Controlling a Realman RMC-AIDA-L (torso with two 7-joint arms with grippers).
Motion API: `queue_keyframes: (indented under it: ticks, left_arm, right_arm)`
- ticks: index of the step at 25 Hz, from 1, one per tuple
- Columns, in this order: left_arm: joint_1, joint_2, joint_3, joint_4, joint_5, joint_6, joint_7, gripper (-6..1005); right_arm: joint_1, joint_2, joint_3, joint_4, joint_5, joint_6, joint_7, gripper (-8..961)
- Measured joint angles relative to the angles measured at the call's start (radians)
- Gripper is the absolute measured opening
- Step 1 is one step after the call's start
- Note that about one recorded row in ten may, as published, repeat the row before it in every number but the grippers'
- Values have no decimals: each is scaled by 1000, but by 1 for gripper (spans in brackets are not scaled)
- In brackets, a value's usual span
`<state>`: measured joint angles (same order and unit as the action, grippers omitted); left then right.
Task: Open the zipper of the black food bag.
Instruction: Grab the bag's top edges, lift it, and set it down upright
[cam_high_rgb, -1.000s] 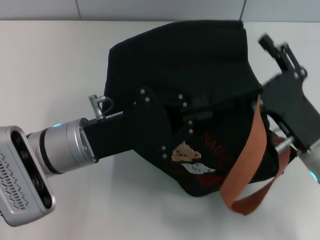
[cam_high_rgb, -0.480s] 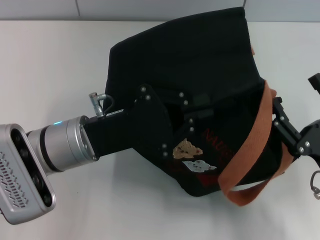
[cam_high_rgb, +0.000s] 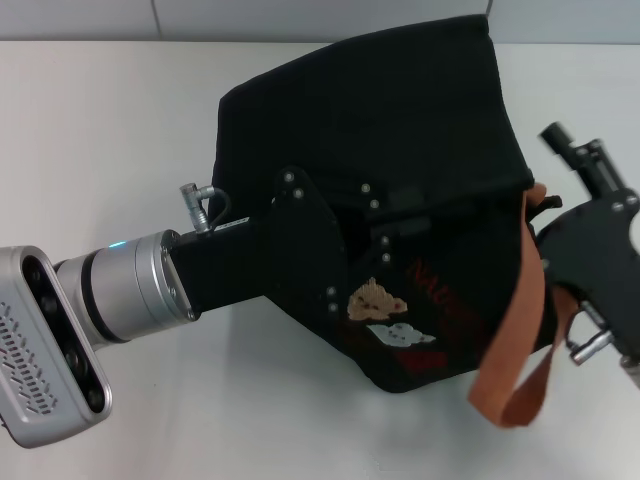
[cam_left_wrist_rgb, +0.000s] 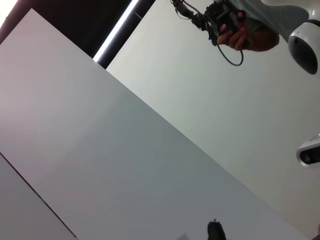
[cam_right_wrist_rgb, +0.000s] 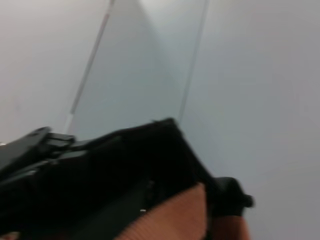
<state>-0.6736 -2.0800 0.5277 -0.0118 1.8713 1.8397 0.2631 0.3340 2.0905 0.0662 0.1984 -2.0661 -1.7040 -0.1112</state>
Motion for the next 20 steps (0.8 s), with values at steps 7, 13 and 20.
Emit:
queue_keyframes:
  ticks: [7,13,20]
  left_arm:
    - [-4,0,1,-2,0,1,0,88]
    - [-17,0,8,-12,-1,3,1,88]
    - [-19,0,9,-13,-1,3,1,88]
  right_arm:
    - [14,-1,-31,-5,4,32,-13,832]
    - [42,2,18,28,12,51,-89,832]
    - [57,2,39,61,12,83,-164,832]
